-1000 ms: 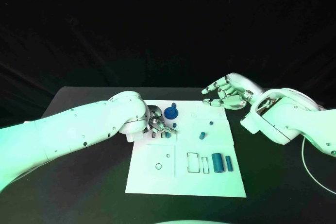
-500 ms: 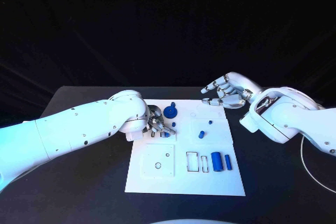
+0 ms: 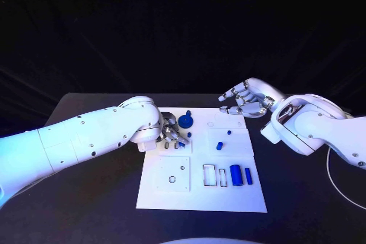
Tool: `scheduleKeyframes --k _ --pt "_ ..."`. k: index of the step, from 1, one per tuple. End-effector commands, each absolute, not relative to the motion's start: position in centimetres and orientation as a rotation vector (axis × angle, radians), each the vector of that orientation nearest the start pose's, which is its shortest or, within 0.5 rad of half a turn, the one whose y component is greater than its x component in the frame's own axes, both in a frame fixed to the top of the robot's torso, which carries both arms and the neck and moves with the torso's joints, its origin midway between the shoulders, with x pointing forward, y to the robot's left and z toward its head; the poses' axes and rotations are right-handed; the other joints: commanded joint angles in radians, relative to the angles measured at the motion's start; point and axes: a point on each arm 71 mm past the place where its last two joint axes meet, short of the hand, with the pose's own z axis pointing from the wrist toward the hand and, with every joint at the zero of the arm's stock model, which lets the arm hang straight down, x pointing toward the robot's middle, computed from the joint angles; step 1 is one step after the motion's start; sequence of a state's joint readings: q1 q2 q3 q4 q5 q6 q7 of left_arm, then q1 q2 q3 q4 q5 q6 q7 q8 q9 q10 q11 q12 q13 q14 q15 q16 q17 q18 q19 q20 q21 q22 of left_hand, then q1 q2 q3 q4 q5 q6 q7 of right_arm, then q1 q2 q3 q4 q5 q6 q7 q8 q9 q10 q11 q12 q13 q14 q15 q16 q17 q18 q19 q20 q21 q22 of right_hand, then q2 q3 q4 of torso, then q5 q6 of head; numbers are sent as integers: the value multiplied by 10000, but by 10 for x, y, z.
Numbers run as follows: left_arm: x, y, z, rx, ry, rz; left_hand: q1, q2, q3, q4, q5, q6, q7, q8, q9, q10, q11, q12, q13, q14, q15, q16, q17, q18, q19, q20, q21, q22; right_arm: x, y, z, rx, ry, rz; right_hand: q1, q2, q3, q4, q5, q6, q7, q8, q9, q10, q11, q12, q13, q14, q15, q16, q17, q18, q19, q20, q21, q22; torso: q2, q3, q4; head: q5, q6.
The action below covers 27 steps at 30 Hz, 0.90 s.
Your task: Assemble the parts on the task board
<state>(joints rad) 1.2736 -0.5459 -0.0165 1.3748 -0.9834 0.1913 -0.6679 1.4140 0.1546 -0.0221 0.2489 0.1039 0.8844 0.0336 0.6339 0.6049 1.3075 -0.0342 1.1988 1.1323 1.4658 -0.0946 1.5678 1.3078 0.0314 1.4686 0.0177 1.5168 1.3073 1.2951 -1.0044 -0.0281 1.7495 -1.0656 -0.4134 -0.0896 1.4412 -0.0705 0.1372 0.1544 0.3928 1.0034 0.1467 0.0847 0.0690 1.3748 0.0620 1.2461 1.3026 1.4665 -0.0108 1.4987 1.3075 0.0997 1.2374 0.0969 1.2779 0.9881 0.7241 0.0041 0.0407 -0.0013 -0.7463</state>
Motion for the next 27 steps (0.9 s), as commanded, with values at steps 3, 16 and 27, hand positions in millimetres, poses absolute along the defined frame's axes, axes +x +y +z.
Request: scheduleKeyframes --k 3,16,27 --pt "503 112 -198 -1662 23871 -4439 -1213 -1659 5171 -950 95 201 129 5 417 120 174 -1 118 1050 -5 30 2630 -78 552 29 -43 1656 458 -216 -119 1771 15915 8907 -16 -93 107 -27 85 76 -10 71 -7 53 -61 57 -11 767 -54 -3 1452 151 42 -46 -35 27 -3 6 6 3 -11" --pt "501 127 -195 -2203 23660 -4597 -2342 -2387 7351 -1601 280 206 64 126 912 266 36 40 211 1050 70 30 2630 -97 589 58 -19 1741 458 -215 -120 1749 15962 8922 -7 -108 125 -39 109 80 -10 71 -7 52 -63 57 -14 766 -57 -9 1444 153 39 -48 -41 16 -14 18 21 40 -7" --pt "504 129 -196 -1466 23370 -3962 -2497 -2454 7575 -1783 480 236 53 143 996 300 23 47 228 1050 58 30 2630 -111 621 47 19 1809 459 -213 -121 1712 16057 8975 -11 -115 128 -39 119 80 -9 71 -8 50 -62 53 -17 764 -57 -12 1439 154 37 -49 -44 11 -3 10 7 59 40"
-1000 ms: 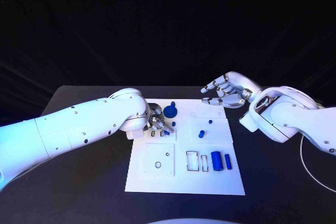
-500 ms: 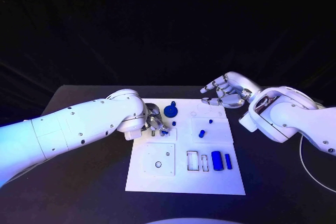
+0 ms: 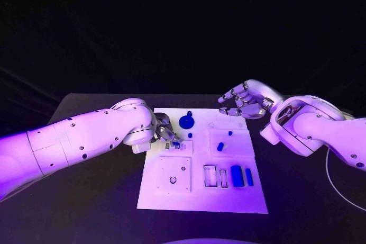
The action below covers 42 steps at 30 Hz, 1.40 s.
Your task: Assemble the parts on the task board
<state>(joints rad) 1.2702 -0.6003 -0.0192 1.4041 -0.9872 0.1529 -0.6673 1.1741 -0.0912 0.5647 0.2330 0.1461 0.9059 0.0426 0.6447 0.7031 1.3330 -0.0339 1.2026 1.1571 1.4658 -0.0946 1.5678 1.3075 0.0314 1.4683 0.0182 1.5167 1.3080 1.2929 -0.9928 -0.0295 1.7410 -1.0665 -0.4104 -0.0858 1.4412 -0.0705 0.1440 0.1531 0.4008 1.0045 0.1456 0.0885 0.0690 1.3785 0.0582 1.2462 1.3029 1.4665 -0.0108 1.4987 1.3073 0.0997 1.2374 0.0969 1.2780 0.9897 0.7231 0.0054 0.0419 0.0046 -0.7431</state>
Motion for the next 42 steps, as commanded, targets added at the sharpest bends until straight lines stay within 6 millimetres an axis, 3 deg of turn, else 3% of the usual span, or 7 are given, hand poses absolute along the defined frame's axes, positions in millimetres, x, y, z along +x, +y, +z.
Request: scheduleKeyframes --k 1,16,42 --pt "505 129 -196 -1399 23353 -3913 -101 5 1714 -1628 61 20 -37 35 16 42 21 2 -27 1050 57 30 2633 -111 624 43 18 1799 459 -212 -122 1705 16064 8984 -10 -115 61 -26 40 69 2 33 -7 12 -25 52 -21 765 -57 -12 1441 154 37 -49 -45 -5 10 -12 -7 0 14" --pt "500 126 -200 -196 23813 -3352 -129 1 1777 -1696 71 15 -37 33 42 27 19 -40 -72 1050 55 30 2633 -117 637 41 34 1827 459 -210 -123 1646 16155 9035 -20 -125 64 -23 52 69 3 32 -8 10 -23 50 -24 763 -57 -16 1435 155 35 -49 -48 -12 12 -6 -24 128 -98" --pt "499 124 -203 500 24060 -2936 -229 -13 1851 -1778 120 53 -40 54 94 26 18 -91 -123 1050 54 30 2633 -110 622 39 14 1802 459 -210 -123 1649 16187 9046 -30 -140 79 -22 75 72 3 31 -8 4 -22 41 -33 760 -57 -27 1419 159 24 -51 -61 -33 11 3 -20 143 -153"
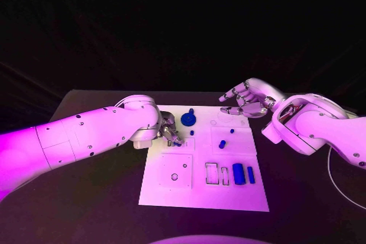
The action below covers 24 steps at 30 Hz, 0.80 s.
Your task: Assemble the parts on the task board
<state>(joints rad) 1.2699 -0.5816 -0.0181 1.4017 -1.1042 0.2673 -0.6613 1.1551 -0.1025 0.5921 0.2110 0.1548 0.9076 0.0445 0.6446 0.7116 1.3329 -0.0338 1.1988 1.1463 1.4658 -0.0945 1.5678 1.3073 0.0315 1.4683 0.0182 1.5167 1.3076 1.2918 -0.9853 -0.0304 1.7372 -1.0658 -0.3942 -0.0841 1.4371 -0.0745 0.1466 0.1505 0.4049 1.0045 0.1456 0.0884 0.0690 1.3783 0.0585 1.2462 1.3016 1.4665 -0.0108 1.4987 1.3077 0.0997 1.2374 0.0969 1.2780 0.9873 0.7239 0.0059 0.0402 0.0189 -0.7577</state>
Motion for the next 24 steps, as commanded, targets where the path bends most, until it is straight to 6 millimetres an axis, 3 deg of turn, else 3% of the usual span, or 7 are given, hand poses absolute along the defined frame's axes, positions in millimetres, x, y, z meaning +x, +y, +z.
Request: scheduleKeyframes --k 1,13,16,24 --pt "499 123 -203 513 24060 -2929 -38 100 1577 -1558 33 37 -58 55 9 26 16 -52 -15 1050 53 30 2635 -111 621 38 15 1806 459 -210 -123 1649 16188 9045 10 -99 53 4 34 72 3 31 -8 6 -24 42 -20 760 -57 -27 1415 159 24 -51 -61 -9 4 -3 -6 0 -9" --pt "498 120 -206 782 24286 -2850 -195 80 1569 -1584 31 100 -80 76 51 97 4 -4 36 1050 47 30 2635 -113 625 35 20 1819 459 -210 -123 1637 16206 9062 -1 -104 60 10 51 75 4 32 -8 8 -23 47 -17 759 -57 -29 1412 158 26 -52 -61 -7 3 2 -4 -27 -27" --pt "497 119 -207 855 24403 -2871 -488 17 1448 -1518 22 151 -113 76 89 77 -20 -111 -78 1050 33 30 2635 -115 628 28 22 1828 459 -210 -123 1651 16185 9065 -11 -110 62 14 58 75 5 31 -8 -3 -21 29 -32 756 -57 -37 1399 164 10 -52 -77 -36 9 -1 -3 -29 -43" --pt "498 115 -210 1016 24649 -2806 -1174 142 1248 -1244 19 269 -161 27 125 123 -56 -146 -97 1050 0 30 2635 -109 618 -4 4 1816 459 -209 -123 1673 16172 9083 -33 -124 65 25 70 69 8 26 -10 -19 -19 6 -53 750 -56 -55 1372 170 -8 -52 -96 -70 0 0 1 -30 -56"
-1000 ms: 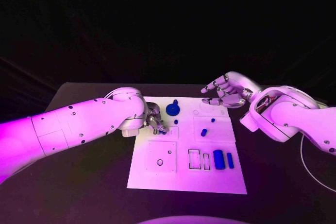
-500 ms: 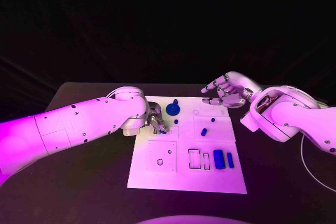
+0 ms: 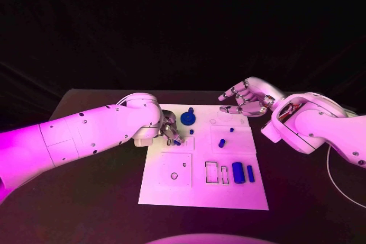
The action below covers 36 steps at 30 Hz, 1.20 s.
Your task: Assemble the parts on the task board
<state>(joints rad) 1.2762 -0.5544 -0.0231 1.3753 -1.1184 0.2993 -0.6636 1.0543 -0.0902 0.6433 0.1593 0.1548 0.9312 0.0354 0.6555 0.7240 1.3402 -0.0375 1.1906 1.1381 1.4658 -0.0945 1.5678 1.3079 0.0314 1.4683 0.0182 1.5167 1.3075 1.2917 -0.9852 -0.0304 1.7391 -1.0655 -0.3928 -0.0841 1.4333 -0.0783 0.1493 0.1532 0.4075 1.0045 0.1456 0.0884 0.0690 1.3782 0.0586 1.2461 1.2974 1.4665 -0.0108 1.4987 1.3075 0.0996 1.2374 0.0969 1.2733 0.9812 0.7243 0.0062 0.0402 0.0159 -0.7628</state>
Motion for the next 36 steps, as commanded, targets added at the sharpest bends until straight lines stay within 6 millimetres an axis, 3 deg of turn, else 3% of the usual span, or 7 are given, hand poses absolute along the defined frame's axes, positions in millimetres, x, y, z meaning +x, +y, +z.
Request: scheduleKeyframes --k 1,15,20,23,27,32,36 --pt "499 114 -210 1014 24670 -2797 -248 46 716 -696 22 45 -75 -93 2 52 -22 -69 -18 1050 -4 30 2629 -109 619 -8 4 1819 459 -209 -123 1674 16174 9088 5 -86 38 -3 44 69 8 26 -10 -18 -20 6 -10 750 -56 -55 1375 170 -8 -52 -50 -9 0 -6 -4 4 -4" --pt "501 112 -213 1028 24977 -2767 -598 121 593 -607 9 130 -96 -132 14 77 -38 -62 0 1050 -21 30 2629 -107 616 -26 -5 1817 460 -208 -125 1646 16393 9110 -10 -88 50 7 54 64 10 21 -12 -41 -19 -27 -39 738 -54 -85 1328 185 -53 -51 -93 -89 -3 -10 10 -4 -24" --pt "501 113 -212 1017 24985 -2745 -748 153 502 -557 3 167 -102 -158 12 81 -42 -72 -6 1050 -26 30 2629 -106 613 -31 -10 1814 460 -207 -125 1591 16532 9135 -11 -87 52 8 55 63 10 21 -12 -47 -19 -37 -48 737 -54 -88 1324 188 -61 -51 -100 -102 0 -13 -14 -7 -26" --pt "502 113 -212 1022 24975 -2732 -931 166 374 -486 -5 206 -105 -192 4 90 -45 -73 -1 1050 -27 30 2629 -109 619 -33 -5 1827 460 -207 -126 1577 16580 9137 -12 -87 54 9 56 63 10 20 -12 -53 -19 -46 -55 736 -54 -91 1320 190 -67 -51 -106 -112 -4 -18 -35 -1 -22" --pt "502 113 -212 1028 24964 -2717 -1202 145 41 -381 -22 292 -115 -239 -10 112 -52 -72 9 1050 -31 30 2629 -112 625 -37 -1 1842 460 -206 -126 1564 16654 9125 -50 -94 63 31 35 49 16 11 -15 -69 -14 -66 -73 731 -51 -102 1306 193 -83 -49 -125 -139 -3 -3 -21 -9 -27" --pt "502 113 -212 1017 24952 -2702 -1395 164 -310 -277 -32 358 -120 -295 -29 125 -54 -74 19 1050 -36 30 2629 -114 632 -43 3 1857 460 -206 -127 1557 16699 9117 -69 -100 65 42 19 47 17 9 -15 -67 -12 -62 -71 730 -49 -106 1302 195 -90 -48 -134 -151 -10 -21 1 -28 -30" --pt "502 114 -212 996 24949 -2686 -1459 186 -445 -228 -34 387 -123 -315 -37 136 -56 -64 34 1050 -37 30 2629 -116 635 -46 7 1865 460 -206 -127 1558 16729 9109 -83 -101 67 52 7 46 17 8 -15 -70 -10 -66 -75 731 -48 -104 1307 195 -90 -48 -136 -152 -2 -9 -3 -16 -14"
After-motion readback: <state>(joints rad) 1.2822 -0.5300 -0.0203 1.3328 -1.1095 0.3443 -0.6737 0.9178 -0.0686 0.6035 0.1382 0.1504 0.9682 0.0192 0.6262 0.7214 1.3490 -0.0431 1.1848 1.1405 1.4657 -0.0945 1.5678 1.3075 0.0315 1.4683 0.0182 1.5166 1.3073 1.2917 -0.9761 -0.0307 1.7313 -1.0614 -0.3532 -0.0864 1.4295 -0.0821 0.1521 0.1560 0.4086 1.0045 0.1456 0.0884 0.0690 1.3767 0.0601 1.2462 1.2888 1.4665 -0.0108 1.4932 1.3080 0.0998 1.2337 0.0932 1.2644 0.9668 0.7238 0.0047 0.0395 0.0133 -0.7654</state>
